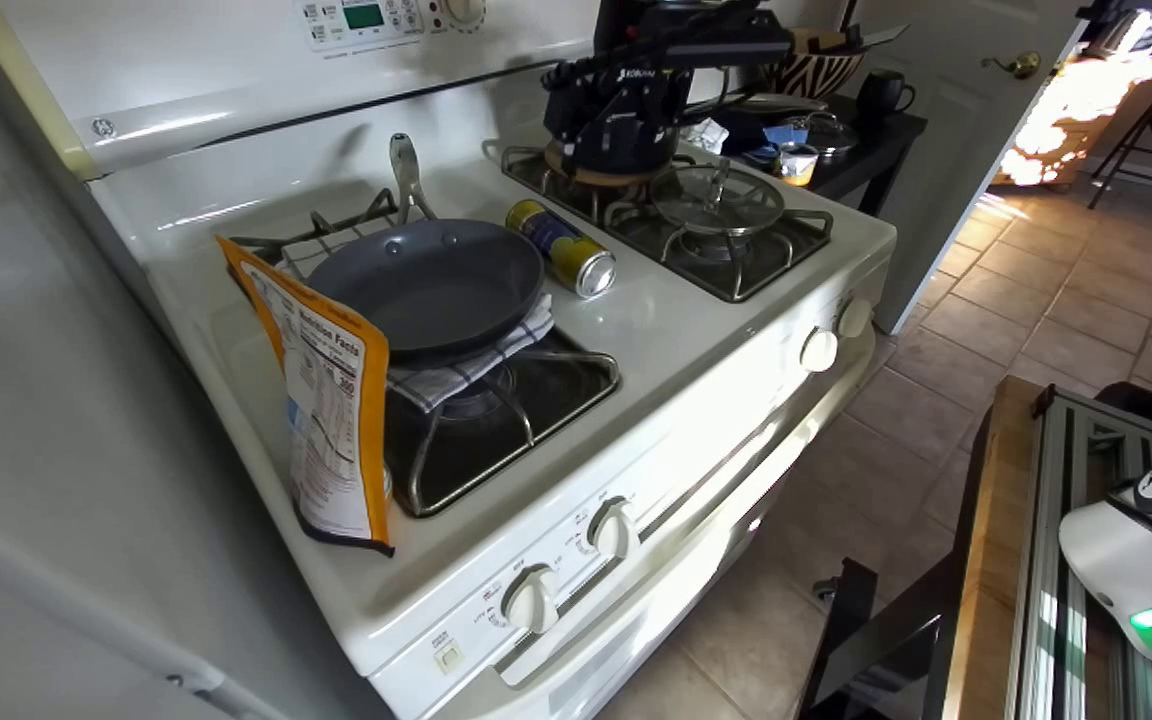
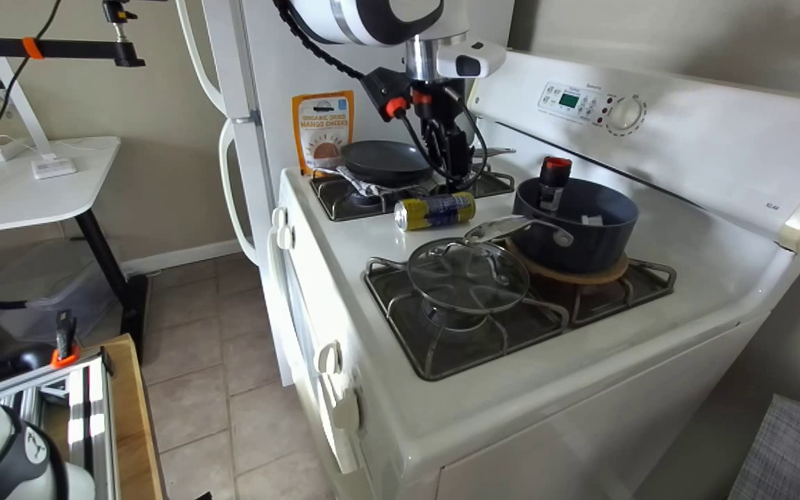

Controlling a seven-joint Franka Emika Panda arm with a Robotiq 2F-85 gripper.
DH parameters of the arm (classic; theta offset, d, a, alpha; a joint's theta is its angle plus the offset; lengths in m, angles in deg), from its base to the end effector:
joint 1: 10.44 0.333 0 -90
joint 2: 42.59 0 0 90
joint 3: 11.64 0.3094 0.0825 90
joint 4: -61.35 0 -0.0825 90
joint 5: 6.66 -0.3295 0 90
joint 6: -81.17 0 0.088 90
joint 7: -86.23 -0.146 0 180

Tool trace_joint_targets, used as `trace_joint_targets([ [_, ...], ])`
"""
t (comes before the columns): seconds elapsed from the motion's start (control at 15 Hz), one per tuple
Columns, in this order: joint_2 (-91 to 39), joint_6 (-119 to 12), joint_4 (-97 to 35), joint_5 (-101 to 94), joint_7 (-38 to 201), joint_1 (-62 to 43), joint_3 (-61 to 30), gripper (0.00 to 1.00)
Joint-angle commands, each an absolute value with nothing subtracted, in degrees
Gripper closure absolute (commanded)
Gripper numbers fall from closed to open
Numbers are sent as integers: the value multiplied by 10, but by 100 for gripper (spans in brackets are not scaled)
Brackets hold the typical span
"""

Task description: Put the yellow canon the pan.

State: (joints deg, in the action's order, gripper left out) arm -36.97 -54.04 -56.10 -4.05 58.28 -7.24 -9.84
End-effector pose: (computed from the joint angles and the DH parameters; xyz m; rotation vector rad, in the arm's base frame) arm 0.5484 0.0458 0.3980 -3.0416 0.5725 -0.3300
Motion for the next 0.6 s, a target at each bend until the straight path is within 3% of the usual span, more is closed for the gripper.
trace_joint_targets([
  [0.0,-292,-526,-502,-61,591,-64,-97,0],
  [0.53,-217,-512,-441,-76,633,-47,-97,0],
])
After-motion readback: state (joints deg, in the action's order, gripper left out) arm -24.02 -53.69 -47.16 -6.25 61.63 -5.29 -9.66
